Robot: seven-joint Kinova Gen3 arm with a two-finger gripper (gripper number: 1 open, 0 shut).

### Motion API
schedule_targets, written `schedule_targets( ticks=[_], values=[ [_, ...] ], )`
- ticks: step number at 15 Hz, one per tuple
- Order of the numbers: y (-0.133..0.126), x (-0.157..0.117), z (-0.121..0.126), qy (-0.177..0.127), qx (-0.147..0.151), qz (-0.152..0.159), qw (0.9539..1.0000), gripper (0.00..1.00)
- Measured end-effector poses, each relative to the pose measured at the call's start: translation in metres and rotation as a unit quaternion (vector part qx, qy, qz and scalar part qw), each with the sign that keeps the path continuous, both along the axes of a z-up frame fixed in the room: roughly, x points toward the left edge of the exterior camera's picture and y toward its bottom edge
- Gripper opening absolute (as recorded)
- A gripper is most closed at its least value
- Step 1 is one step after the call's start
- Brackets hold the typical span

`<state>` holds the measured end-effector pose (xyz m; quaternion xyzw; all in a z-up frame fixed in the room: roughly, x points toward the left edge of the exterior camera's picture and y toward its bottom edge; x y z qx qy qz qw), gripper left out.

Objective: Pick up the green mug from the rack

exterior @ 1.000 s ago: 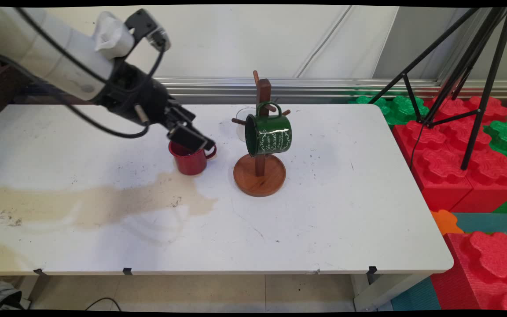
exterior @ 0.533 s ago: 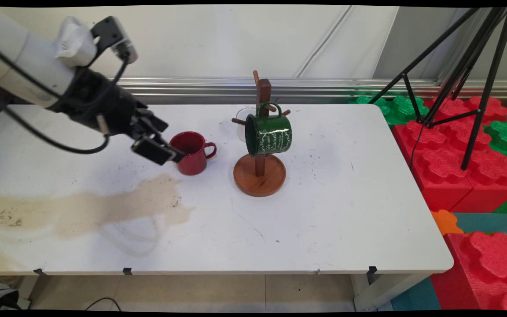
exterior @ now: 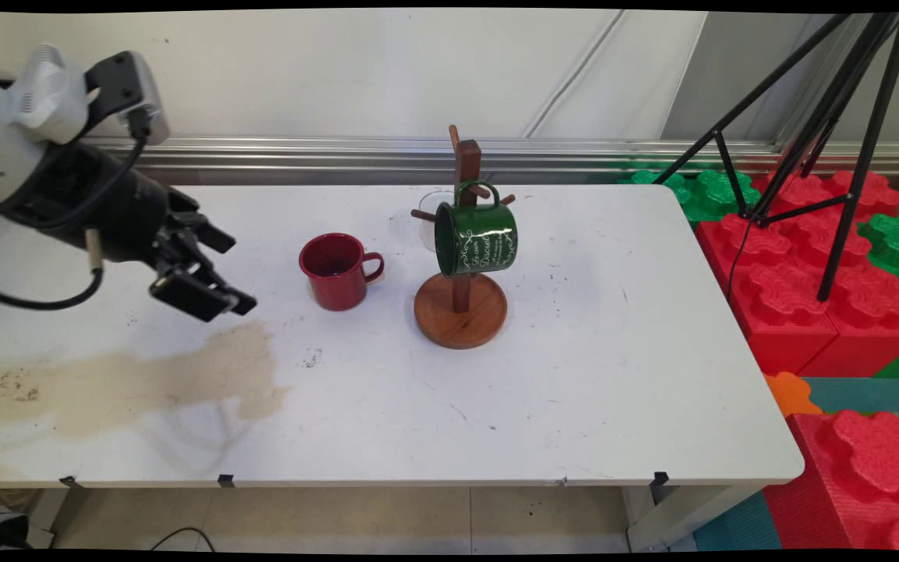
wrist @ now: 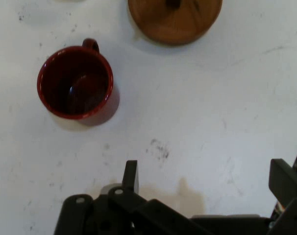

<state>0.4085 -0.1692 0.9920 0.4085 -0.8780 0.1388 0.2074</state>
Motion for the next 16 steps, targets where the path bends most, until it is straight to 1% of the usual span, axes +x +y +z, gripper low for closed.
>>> schedule_targets(
  ticks=[5, 8, 11, 16],
  values=[
    [0.010, 0.007, 0.002, -0.017, 0.002, -0.012, 0.9998, 1.00],
    [0.009, 0.003, 0.001, -0.018, -0.001, -0.020, 0.9997, 1.00],
    [0.003, -0.009, 0.001, -0.007, -0.012, -0.024, 0.9996, 1.00],
    [-0.011, -0.034, -0.001, 0.025, -0.030, -0.027, 0.9989, 1.00]
  ],
)
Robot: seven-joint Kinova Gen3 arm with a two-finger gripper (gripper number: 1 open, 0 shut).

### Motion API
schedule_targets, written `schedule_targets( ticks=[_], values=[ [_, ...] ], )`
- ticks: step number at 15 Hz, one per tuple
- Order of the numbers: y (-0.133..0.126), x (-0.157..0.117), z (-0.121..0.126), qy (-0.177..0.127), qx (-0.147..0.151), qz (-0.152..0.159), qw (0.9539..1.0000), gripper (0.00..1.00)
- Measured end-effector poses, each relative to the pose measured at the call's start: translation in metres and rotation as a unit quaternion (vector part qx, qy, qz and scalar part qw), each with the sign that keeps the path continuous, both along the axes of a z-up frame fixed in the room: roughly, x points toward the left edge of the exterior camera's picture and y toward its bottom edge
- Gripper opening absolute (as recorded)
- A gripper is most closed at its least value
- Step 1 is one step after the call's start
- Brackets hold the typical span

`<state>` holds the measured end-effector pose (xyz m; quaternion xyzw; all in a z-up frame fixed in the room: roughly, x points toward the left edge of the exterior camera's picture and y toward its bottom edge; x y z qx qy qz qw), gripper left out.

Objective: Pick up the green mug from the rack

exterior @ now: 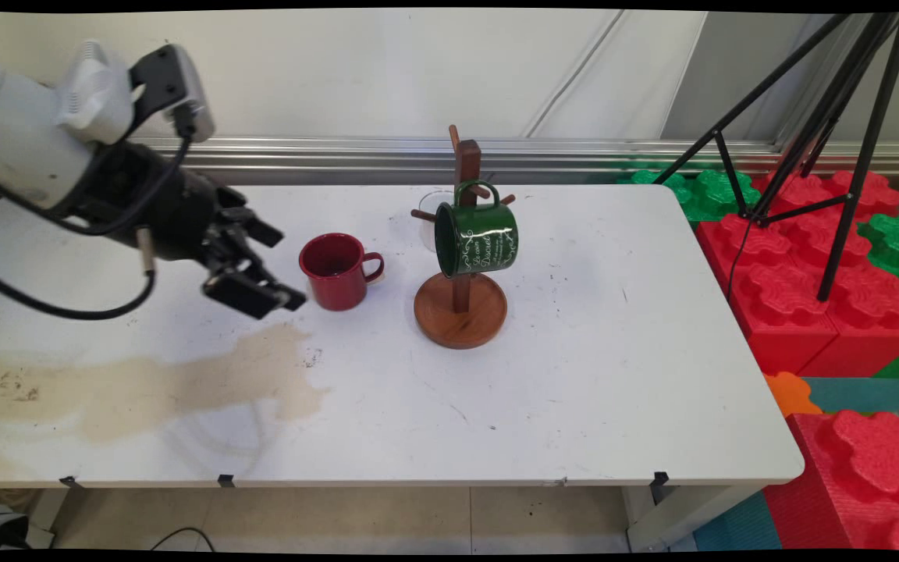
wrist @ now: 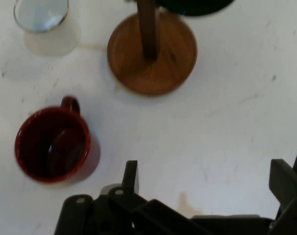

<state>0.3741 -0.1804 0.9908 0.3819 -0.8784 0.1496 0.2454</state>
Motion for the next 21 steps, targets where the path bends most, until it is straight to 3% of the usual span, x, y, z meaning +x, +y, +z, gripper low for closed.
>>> schedule_targets(
  ticks=[11, 21],
  values=[
    [-0.032, -0.057, -0.015, 0.091, -0.041, 0.024, 0.9947, 1.00],
    [-0.054, -0.090, -0.041, 0.138, -0.057, 0.054, 0.9874, 1.00]
  ],
)
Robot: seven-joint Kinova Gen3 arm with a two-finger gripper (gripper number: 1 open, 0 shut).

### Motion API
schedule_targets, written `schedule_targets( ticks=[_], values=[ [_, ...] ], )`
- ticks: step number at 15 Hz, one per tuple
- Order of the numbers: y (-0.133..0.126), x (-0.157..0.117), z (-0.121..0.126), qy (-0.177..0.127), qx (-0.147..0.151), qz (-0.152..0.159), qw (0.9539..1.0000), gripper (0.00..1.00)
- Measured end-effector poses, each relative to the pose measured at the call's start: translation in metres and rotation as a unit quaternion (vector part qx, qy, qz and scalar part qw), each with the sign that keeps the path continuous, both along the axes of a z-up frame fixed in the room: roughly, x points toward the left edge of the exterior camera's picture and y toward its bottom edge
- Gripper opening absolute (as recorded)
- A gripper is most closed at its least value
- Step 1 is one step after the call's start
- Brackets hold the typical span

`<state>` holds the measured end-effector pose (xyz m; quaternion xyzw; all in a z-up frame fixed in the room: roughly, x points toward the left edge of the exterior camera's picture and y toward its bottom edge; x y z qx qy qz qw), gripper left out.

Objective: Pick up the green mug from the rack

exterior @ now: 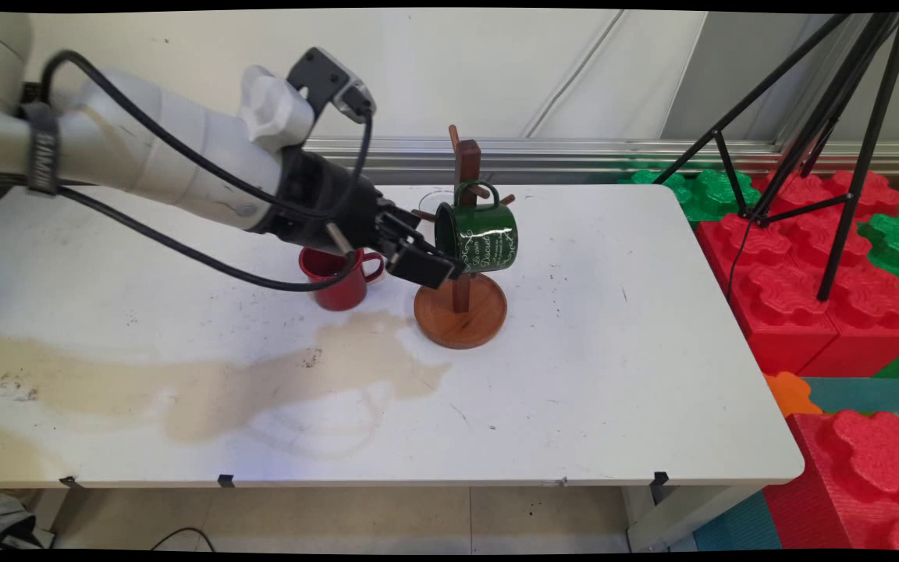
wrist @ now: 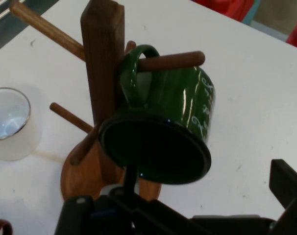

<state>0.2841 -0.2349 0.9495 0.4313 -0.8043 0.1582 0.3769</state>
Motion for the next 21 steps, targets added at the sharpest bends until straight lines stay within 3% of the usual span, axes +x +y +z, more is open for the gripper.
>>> schedule_targets(
  ticks=[21],
  values=[
    [-0.025, -0.037, -0.041, 0.048, -0.003, 0.035, 0.9982, 1.00]
  ],
)
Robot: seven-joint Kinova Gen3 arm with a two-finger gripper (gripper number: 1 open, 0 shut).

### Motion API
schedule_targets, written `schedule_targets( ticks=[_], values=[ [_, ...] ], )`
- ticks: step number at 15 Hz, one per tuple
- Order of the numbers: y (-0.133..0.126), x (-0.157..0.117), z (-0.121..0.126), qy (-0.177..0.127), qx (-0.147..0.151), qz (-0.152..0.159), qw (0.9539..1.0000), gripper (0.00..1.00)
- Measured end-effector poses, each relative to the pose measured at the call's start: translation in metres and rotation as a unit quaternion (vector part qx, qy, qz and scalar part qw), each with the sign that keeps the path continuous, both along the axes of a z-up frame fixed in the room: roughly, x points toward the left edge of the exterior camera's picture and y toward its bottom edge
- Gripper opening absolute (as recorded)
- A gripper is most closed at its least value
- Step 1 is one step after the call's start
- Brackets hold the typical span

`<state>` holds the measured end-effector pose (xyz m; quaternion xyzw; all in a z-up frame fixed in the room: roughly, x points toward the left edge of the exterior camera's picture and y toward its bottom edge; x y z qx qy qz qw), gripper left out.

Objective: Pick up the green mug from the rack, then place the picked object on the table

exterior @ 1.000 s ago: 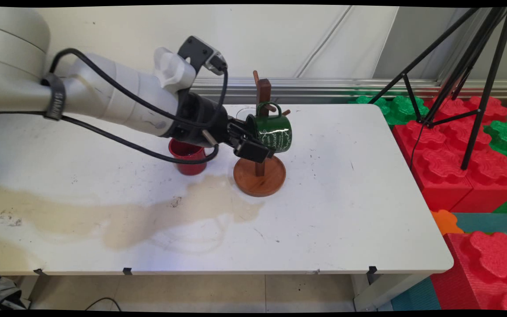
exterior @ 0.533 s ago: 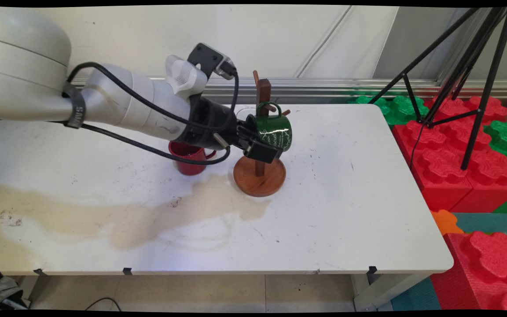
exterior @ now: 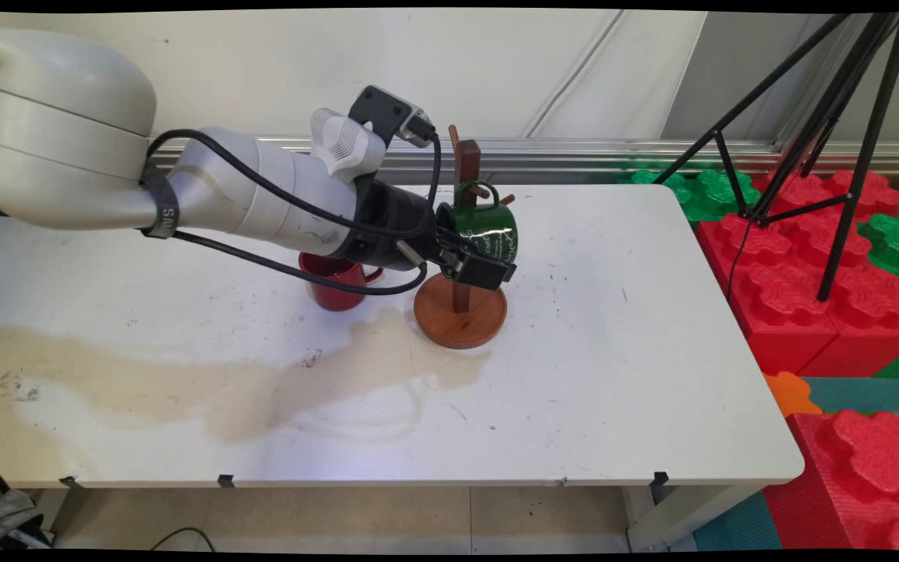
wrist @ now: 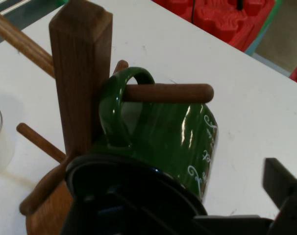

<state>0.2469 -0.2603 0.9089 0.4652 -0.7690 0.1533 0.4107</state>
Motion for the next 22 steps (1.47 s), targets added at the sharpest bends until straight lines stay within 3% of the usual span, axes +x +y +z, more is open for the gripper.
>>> schedule_targets(
  ticks=[1, 22],
  values=[
    [0.000, -0.001, 0.000, 0.001, -0.001, 0.000, 1.0000, 0.00],
    [0.024, 0.008, 0.021, 0.011, -0.023, -0.041, 0.9988, 0.00]
  ],
)
